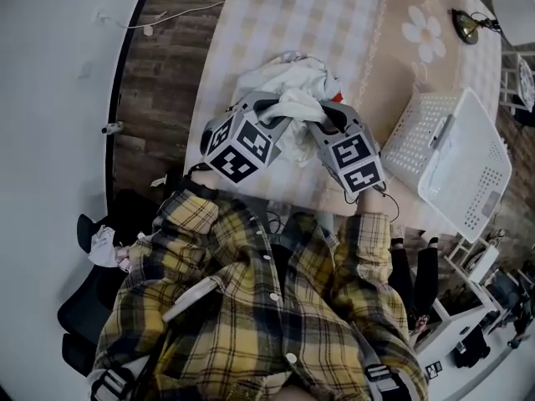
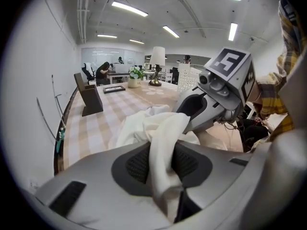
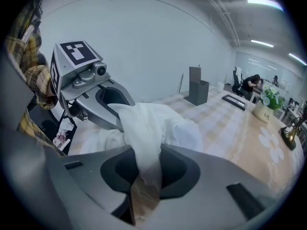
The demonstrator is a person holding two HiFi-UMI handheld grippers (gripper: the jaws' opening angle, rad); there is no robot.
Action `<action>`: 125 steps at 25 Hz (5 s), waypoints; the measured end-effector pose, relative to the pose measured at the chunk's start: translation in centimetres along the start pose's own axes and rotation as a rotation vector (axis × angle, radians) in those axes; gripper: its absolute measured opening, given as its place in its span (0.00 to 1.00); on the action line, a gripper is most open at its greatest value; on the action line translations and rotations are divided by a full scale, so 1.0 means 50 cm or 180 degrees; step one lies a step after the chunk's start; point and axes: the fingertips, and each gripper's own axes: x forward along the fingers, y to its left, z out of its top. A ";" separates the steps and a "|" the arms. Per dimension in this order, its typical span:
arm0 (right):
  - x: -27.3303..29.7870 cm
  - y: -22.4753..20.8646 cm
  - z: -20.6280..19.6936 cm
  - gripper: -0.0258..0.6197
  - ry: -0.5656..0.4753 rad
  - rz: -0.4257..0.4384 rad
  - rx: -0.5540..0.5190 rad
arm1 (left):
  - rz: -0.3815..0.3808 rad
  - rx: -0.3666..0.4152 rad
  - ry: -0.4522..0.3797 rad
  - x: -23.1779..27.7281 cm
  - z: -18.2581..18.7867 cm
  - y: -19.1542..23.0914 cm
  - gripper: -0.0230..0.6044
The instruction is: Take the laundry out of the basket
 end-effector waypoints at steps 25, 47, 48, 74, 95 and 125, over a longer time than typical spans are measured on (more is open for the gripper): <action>-0.193 0.061 0.071 0.35 -0.0297 0.0149 0.0043 | 0.0017 -0.0070 -0.0361 -0.170 0.082 -0.026 0.51; -0.834 -0.086 0.063 0.03 -0.2421 -0.0925 0.0609 | -0.0394 0.0095 -0.2362 -0.225 0.641 -0.428 0.16; -0.851 -0.094 0.049 0.03 -0.2421 -0.0949 0.0619 | -0.0401 0.0072 -0.2379 -0.215 0.655 -0.444 0.09; -0.932 -0.152 -0.053 0.03 -0.2380 -0.0914 0.0593 | -0.0258 0.0168 -0.2344 -0.141 0.712 -0.571 0.06; -0.916 -0.132 -0.037 0.03 -0.2322 -0.0906 0.0544 | -0.0270 0.0177 -0.2363 -0.156 0.703 -0.562 0.07; -0.921 -0.266 -0.113 0.20 -0.1703 -0.1081 0.0288 | -0.0023 0.0855 -0.1395 -0.007 0.710 -0.550 0.21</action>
